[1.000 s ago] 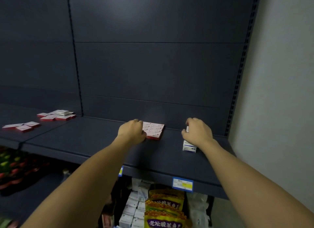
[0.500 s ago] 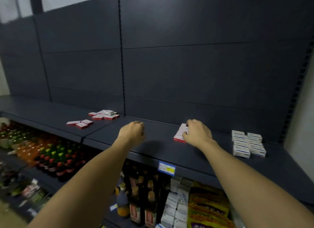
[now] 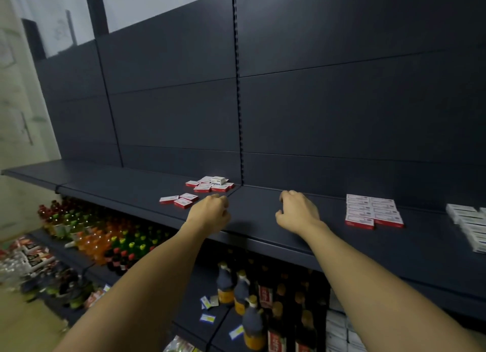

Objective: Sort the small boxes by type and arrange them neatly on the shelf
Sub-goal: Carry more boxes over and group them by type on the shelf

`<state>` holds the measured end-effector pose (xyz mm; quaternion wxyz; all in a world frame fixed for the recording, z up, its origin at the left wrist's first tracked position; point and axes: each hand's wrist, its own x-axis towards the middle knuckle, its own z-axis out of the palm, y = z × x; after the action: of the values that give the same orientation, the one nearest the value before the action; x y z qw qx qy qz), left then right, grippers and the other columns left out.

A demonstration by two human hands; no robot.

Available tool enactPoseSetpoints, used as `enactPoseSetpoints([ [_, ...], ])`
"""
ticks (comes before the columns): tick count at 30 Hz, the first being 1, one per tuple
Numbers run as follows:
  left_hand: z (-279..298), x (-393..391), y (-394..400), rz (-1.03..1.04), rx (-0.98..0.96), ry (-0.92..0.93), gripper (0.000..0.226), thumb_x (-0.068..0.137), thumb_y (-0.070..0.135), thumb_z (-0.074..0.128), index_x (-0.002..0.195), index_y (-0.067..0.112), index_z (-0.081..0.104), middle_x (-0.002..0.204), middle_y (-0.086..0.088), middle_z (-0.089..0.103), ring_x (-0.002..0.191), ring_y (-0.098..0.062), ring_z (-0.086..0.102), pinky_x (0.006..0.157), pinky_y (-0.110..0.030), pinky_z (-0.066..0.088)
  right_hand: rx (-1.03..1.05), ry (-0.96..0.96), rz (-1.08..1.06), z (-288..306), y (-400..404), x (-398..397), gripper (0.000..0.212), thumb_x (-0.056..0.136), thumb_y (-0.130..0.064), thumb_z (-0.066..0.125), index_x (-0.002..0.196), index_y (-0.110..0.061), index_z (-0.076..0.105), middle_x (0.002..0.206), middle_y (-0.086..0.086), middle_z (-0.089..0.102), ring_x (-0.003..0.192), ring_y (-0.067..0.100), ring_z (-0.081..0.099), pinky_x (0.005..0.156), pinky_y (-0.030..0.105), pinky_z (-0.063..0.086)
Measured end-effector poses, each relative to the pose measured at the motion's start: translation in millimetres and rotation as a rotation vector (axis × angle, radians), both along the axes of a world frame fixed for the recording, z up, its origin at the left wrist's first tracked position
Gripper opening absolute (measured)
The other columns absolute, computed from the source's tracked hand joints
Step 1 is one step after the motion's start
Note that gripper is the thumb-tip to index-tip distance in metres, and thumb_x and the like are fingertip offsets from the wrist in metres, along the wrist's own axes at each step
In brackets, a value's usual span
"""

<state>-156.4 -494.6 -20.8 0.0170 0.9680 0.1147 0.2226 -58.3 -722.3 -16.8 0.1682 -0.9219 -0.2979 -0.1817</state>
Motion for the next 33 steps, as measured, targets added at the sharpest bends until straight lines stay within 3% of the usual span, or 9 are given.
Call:
enactPoseSetpoints([
  [5, -5.8, 1.5, 38.2, 0.013, -0.019, -0.009, 0.023, 0.092, 0.026, 0.055, 0.109, 0.014, 0.063, 0.114, -0.005, 0.061, 0.097, -0.027, 0.059, 0.071, -0.034, 0.047, -0.015, 0.009, 0.007, -0.9, 39.6, 6.0, 0.038, 0.09, -0.027, 0.056, 0.124, -0.011, 0.055, 0.126, 0.005, 0.057, 0.115, 0.025, 0.054, 0.085, 0.035, 0.048],
  [13, -9.5, 29.4, 101.4, 0.026, -0.044, -0.006, 0.032, 0.092, 0.026, 0.052, 0.12, 0.016, 0.063, 0.124, -0.004, 0.061, 0.107, -0.027, 0.06, 0.085, -0.04, 0.053, -0.01, 0.01, 0.041, -0.8, 118.0, 39.7, 0.037, 0.089, -0.026, 0.058, 0.123, -0.011, 0.056, 0.124, 0.005, 0.058, 0.113, 0.025, 0.056, 0.081, 0.034, 0.048],
  [20, -3.0, 72.8, 175.9, 0.08, -0.001, 0.039, 0.026, 0.092, 0.032, 0.055, 0.113, 0.021, 0.063, 0.119, 0.002, 0.061, 0.104, -0.024, 0.06, 0.08, -0.038, 0.053, 0.016, 0.023, 0.085, 3.9, 192.5, 90.5, 0.035, 0.088, -0.026, 0.058, 0.12, -0.012, 0.056, 0.122, 0.006, 0.058, 0.113, 0.027, 0.056, 0.083, 0.035, 0.05],
  [24, 1.5, 97.5, 207.5, 0.093, 0.046, 0.059, 0.024, 0.09, 0.025, 0.051, 0.11, 0.018, 0.063, 0.112, 0.001, 0.061, 0.098, -0.023, 0.061, 0.077, -0.04, 0.056, 0.026, 0.024, 0.087, 8.1, 226.0, 121.1, 0.036, 0.085, -0.024, 0.06, 0.12, -0.013, 0.058, 0.122, 0.005, 0.059, 0.114, 0.026, 0.057, 0.085, 0.034, 0.051],
  [33, -5.1, 146.7, 256.8, 0.069, -0.019, 0.051, 0.027, 0.094, 0.031, 0.053, 0.115, 0.02, 0.065, 0.119, 0.001, 0.06, 0.104, -0.021, 0.059, 0.076, -0.035, 0.051, -0.018, 0.047, 0.075, 1.4, 272.1, 166.3, 0.037, 0.086, -0.024, 0.059, 0.121, -0.013, 0.057, 0.123, 0.004, 0.058, 0.114, 0.025, 0.056, 0.087, 0.035, 0.051],
])
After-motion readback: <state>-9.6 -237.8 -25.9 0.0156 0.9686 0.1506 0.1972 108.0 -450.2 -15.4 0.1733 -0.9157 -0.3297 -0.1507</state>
